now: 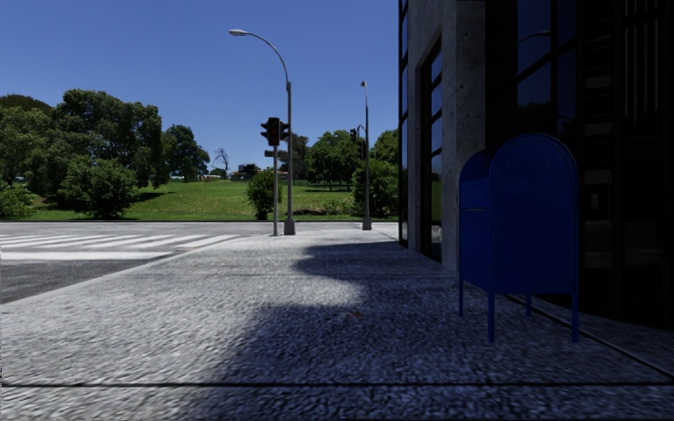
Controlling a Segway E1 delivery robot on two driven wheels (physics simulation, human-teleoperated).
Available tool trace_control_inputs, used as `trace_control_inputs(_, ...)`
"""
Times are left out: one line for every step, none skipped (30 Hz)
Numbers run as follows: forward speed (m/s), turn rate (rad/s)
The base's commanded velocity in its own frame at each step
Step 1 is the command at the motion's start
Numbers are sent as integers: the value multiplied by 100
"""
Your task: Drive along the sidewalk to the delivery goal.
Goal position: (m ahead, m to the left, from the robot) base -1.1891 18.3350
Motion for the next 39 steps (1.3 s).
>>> trace_control_inputs(200,0)
trace_control_inputs(200,0)
trace_control_inputs(200,0)
trace_control_inputs(200,0)
trace_control_inputs(200,0)
trace_control_inputs(200,0)
trace_control_inputs(200,0)
trace_control_inputs(200,0)
trace_control_inputs(200,0)
trace_control_inputs(200,0)
trace_control_inputs(200,0)
trace_control_inputs(200,0)
trace_control_inputs(200,23)
trace_control_inputs(200,42)
trace_control_inputs(200,57)
trace_control_inputs(200,62)
trace_control_inputs(200,63)
trace_control_inputs(200,63)
trace_control_inputs(200,63)
trace_control_inputs(200,54)
trace_control_inputs(200,21)
trace_control_inputs(200,7)
trace_control_inputs(200,2)
trace_control_inputs(200,2)
trace_control_inputs(200,0)
trace_control_inputs(200,0)
trace_control_inputs(200,0)
trace_control_inputs(200,0)
trace_control_inputs(200,0)
trace_control_inputs(200,0)
trace_control_inputs(200,0)
trace_control_inputs(200,0)
trace_control_inputs(200,0)
trace_control_inputs(200,0)
trace_control_inputs(200,0)
trace_control_inputs(200,0)
trace_control_inputs(200,0)
trace_control_inputs(200,0)
trace_control_inputs(200,0)
